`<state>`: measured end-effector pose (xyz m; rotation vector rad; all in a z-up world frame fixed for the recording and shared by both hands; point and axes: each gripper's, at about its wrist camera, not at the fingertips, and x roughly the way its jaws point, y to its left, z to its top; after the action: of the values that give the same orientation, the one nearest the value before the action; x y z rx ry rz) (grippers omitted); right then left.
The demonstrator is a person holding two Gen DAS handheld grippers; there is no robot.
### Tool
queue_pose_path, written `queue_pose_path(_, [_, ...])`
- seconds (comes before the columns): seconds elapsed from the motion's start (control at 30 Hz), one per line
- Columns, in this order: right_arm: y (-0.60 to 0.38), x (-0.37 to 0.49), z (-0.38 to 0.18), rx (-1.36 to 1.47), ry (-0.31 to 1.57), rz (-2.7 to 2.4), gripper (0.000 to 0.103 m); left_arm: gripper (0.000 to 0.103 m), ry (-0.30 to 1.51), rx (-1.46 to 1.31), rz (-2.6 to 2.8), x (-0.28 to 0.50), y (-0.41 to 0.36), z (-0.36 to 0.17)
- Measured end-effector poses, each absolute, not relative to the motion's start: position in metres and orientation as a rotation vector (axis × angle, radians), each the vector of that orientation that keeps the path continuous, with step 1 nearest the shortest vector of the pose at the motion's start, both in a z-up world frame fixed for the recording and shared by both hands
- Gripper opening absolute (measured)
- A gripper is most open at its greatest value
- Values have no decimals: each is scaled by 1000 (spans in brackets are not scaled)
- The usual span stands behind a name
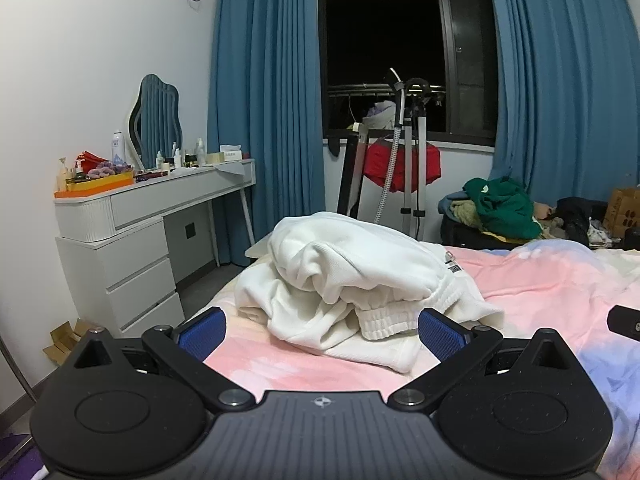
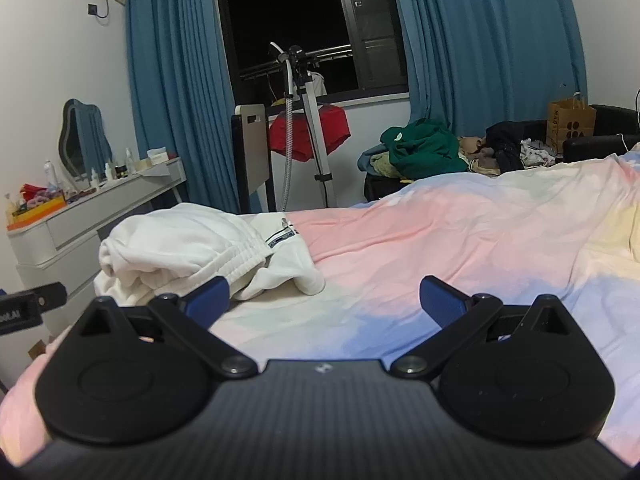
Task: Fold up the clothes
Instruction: 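Move both grippers toward the crumpled white sweatpants on the bed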
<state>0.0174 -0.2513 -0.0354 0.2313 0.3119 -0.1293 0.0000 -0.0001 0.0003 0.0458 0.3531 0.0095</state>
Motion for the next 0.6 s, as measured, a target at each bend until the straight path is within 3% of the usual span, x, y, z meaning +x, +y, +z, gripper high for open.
queue_pose_path(0.6, [-248,15,-33,216,302,-139,103,103,387,76,25,1,-5,-12])
